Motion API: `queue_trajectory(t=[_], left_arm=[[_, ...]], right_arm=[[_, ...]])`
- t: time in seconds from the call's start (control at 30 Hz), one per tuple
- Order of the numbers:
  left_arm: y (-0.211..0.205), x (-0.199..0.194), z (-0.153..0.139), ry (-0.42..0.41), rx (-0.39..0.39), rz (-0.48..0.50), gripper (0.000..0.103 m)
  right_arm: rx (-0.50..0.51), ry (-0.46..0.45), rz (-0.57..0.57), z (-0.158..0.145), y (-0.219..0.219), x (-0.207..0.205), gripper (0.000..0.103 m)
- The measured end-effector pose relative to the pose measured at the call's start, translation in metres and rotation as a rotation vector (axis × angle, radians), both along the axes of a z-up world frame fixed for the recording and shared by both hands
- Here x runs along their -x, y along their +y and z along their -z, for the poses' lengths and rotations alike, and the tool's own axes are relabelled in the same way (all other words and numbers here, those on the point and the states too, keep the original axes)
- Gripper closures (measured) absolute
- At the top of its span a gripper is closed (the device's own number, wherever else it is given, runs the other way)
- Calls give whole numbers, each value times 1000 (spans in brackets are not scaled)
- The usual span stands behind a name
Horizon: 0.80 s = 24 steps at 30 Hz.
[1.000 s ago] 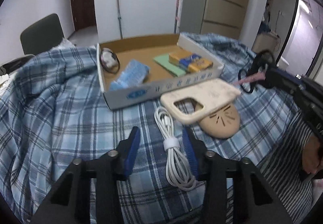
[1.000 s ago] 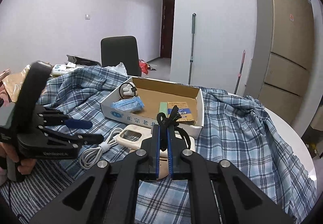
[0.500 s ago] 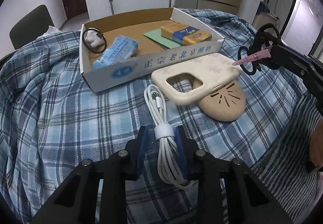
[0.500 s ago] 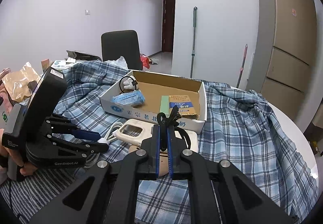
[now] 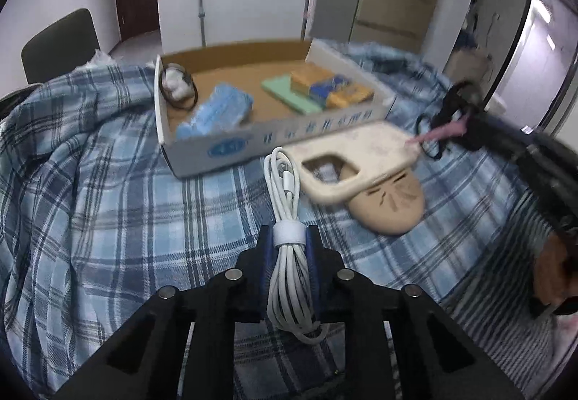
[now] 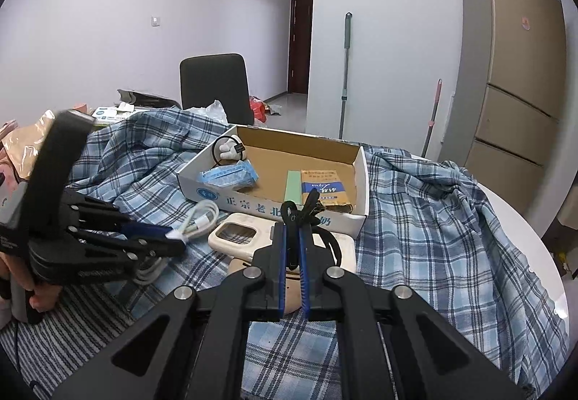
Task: Organize soft objects
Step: 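Lift the white cable with the left tool while right holds the black cable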
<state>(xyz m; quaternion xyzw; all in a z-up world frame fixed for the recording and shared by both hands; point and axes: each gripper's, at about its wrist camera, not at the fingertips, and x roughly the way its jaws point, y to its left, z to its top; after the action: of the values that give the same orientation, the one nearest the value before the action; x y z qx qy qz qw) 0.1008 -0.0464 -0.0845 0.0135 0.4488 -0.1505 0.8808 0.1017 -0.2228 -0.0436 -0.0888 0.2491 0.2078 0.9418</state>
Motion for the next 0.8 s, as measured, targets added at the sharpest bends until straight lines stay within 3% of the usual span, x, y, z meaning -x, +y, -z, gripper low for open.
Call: queue_trajectory(t=[0.27,0.57,0.8], left_arm=[[4,15,-20,-125,53,13,84],[6,-7,2,25,10,-30,84],[13,-8,3,35,44,-67,84]], right_arm=[[-1,-27,0,-2,0,5,97],[11,-15,8,-1,0,1,97],[11,-1,14,0,-1,0,97]])
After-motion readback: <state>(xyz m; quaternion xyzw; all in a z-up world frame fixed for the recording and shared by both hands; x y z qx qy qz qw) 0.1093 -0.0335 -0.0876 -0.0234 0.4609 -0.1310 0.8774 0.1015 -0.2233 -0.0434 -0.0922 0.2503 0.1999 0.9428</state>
